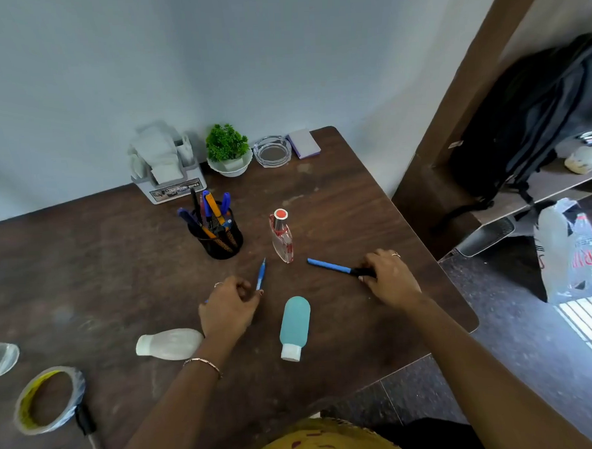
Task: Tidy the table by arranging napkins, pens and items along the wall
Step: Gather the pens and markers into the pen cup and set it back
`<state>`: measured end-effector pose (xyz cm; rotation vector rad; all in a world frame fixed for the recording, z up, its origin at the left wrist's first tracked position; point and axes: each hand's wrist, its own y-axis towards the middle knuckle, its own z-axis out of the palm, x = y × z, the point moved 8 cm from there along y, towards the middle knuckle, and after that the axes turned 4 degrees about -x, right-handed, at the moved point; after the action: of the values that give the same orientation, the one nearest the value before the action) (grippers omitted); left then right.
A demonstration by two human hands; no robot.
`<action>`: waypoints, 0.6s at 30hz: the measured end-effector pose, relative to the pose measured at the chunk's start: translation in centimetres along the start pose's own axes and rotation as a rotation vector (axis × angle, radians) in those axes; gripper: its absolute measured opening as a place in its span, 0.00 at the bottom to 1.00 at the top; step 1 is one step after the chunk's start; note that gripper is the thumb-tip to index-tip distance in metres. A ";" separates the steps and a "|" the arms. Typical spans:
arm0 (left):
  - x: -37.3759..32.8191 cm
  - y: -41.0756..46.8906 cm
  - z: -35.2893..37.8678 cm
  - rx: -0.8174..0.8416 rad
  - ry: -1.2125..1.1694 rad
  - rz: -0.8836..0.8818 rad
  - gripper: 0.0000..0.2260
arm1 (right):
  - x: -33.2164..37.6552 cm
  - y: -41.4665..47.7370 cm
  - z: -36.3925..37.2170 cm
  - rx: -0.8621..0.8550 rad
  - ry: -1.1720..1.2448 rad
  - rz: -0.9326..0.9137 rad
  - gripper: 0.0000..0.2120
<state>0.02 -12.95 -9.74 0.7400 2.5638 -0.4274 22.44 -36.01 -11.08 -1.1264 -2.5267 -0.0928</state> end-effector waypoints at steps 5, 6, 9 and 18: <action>-0.6 0.2 1.1 0.089 0.051 0.053 0.10 | 0.0 -0.1 -0.2 0.057 0.102 -0.010 0.09; -0.8 0.2 1.2 0.089 0.049 0.065 0.08 | 0.2 -0.1 -0.5 0.072 0.134 -0.007 0.08; -0.9 0.3 1.1 0.092 0.040 0.064 0.07 | 1.2 -0.3 -2.0 0.125 0.256 -0.044 0.07; -0.1 -1.5 -3.8 -0.108 -0.379 -0.040 0.09 | 11.3 1.5 -9.9 0.247 0.605 -0.216 0.08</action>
<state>-1.97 -12.72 -6.14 0.5136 2.2279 -0.3951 19.61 -29.07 2.05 -0.6062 -2.0333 -0.1475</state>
